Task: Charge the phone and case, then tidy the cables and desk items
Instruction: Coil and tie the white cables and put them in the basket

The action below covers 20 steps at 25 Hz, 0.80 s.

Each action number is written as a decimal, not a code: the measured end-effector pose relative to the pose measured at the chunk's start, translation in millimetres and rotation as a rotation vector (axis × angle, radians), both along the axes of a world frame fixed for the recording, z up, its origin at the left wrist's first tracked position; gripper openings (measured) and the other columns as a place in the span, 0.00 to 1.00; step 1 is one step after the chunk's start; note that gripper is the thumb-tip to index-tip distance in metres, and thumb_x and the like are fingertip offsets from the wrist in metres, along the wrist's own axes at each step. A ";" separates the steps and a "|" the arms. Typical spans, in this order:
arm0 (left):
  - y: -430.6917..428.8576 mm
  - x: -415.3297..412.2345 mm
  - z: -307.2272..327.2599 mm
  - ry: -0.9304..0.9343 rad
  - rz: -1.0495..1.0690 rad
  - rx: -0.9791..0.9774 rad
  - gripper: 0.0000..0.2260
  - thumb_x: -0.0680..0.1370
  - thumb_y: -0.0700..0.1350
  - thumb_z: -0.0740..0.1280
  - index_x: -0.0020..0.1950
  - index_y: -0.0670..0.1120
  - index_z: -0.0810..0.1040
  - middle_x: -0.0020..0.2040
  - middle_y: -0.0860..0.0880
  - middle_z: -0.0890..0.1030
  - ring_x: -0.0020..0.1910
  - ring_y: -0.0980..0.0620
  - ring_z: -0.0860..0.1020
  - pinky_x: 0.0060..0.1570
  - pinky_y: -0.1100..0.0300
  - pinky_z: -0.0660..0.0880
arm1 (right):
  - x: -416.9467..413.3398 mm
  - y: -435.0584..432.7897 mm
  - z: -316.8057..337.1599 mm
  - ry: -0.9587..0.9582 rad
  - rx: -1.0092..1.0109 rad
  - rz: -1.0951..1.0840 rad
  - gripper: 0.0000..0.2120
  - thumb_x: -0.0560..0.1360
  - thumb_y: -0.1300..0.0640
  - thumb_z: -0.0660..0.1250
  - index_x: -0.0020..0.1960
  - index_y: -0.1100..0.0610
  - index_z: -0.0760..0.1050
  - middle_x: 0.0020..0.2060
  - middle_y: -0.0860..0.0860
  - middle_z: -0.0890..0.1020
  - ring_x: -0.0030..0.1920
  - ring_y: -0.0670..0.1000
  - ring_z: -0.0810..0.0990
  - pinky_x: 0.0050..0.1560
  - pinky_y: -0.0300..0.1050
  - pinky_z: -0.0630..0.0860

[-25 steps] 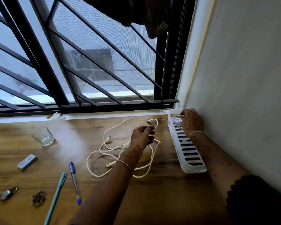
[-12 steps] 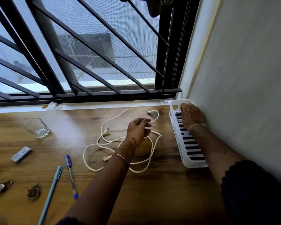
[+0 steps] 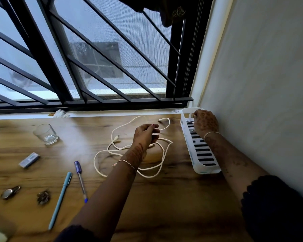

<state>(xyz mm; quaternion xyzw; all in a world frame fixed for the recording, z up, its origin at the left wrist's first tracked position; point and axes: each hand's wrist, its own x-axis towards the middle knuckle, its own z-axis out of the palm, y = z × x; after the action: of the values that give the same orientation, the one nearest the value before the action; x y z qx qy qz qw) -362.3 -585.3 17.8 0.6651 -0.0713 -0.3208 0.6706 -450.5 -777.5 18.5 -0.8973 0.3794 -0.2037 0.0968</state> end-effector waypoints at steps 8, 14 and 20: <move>46.3 1.7 2.0 -0.057 -0.028 0.044 0.10 0.81 0.41 0.60 0.53 0.39 0.79 0.39 0.46 0.80 0.33 0.53 0.77 0.33 0.65 0.75 | -5.0 74.5 13.1 -0.086 -0.041 0.256 0.09 0.77 0.55 0.61 0.48 0.57 0.79 0.46 0.56 0.82 0.48 0.57 0.80 0.49 0.49 0.77; 94.1 13.3 -2.3 -0.117 0.058 0.083 0.09 0.81 0.39 0.59 0.53 0.39 0.79 0.36 0.47 0.78 0.31 0.53 0.74 0.26 0.67 0.69 | -1.2 117.0 -20.9 0.099 0.132 0.344 0.11 0.76 0.56 0.63 0.56 0.56 0.78 0.55 0.56 0.82 0.55 0.57 0.79 0.46 0.45 0.75; 133.1 22.4 -19.3 -0.090 0.150 0.083 0.11 0.82 0.38 0.55 0.57 0.36 0.76 0.37 0.45 0.79 0.34 0.49 0.76 0.36 0.58 0.75 | 16.0 179.9 -26.0 0.124 0.055 0.525 0.13 0.75 0.48 0.62 0.54 0.51 0.80 0.50 0.51 0.83 0.51 0.53 0.80 0.53 0.47 0.76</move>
<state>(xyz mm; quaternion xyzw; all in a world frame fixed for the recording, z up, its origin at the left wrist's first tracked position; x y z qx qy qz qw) -339.9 -452.2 -1.5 0.7096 -0.0380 -0.2425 0.6605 -434.4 -597.6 -7.4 -0.9728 0.1442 -0.1058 0.1471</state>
